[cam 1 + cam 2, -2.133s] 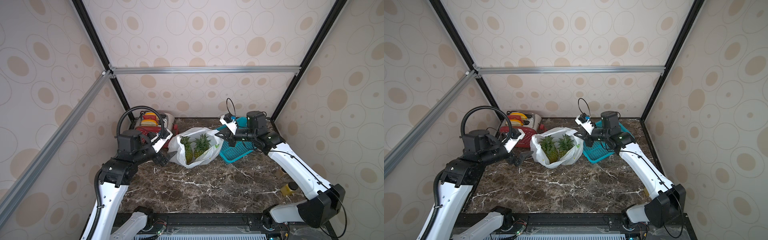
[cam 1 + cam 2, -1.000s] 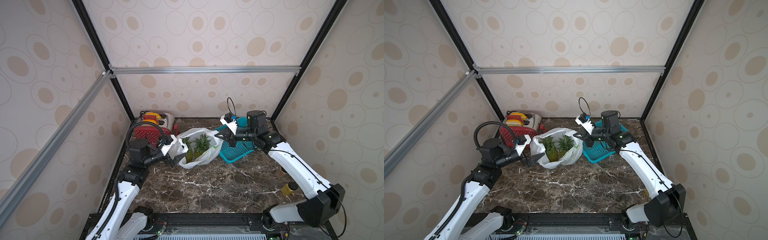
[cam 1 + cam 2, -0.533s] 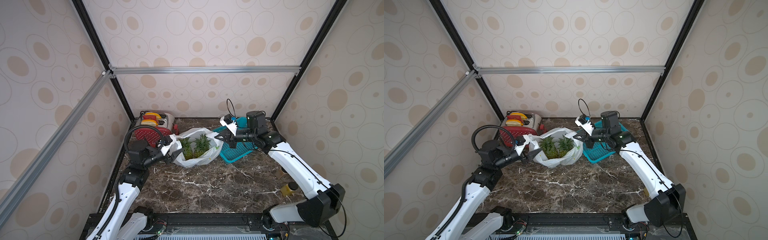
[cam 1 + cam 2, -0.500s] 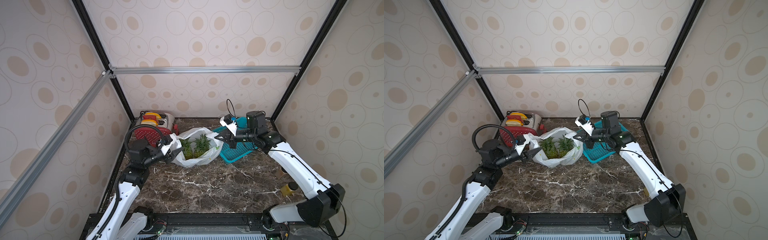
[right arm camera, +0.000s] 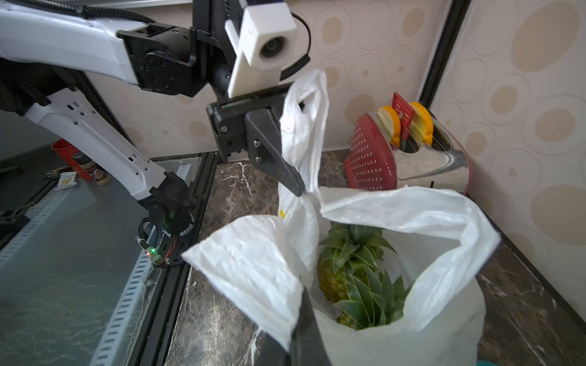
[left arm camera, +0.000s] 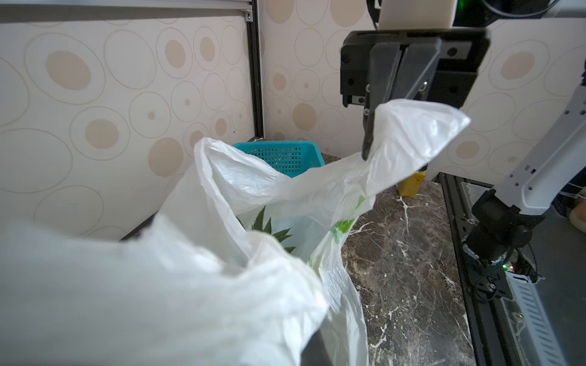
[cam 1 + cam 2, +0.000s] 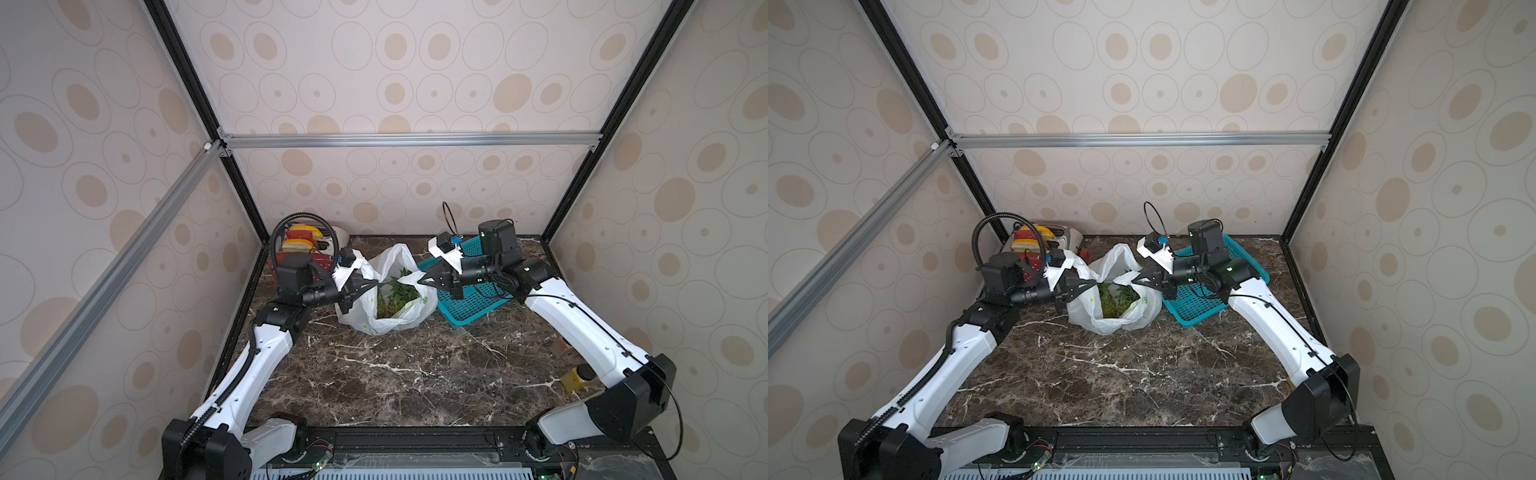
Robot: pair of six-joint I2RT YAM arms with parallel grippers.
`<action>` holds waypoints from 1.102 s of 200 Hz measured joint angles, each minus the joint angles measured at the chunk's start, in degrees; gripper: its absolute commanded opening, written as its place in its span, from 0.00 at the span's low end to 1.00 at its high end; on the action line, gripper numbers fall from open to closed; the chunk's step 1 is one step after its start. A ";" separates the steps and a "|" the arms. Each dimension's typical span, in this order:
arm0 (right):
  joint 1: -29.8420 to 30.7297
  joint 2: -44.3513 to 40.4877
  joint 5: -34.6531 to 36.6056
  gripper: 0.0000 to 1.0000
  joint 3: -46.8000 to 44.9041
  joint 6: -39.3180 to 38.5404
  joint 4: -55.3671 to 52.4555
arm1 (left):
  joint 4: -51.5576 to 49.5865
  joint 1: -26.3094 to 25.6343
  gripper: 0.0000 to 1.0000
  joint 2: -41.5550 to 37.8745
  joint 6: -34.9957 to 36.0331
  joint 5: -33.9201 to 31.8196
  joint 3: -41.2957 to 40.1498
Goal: Place the pineapple into a plastic bag & tie a knot
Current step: Cross the plastic bag at the center of the board.
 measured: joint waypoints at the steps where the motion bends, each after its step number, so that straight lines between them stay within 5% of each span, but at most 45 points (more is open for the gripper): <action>1: 0.07 0.11 -0.11 0.00 0.04 0.15 0.15 | -0.11 -0.13 0.00 0.24 0.00 0.04 0.17; 87: 3.91 10.27 -5.18 0.00 2.89 10.93 12.41 | -4.02 -4.39 0.00 6.43 0.24 0.24 4.07; 147: 3.96 11.30 -0.46 0.00 4.04 11.23 11.93 | -6.64 -4.61 0.43 4.79 2.93 -1.70 3.98; 181: 3.96 11.30 0.07 0.00 4.04 11.13 11.72 | -8.37 -4.61 0.56 1.44 5.38 -4.11 3.39; 220: 3.96 11.30 0.79 0.00 4.04 10.73 10.86 | -8.48 -4.61 0.56 -1.70 5.81 -6.95 1.14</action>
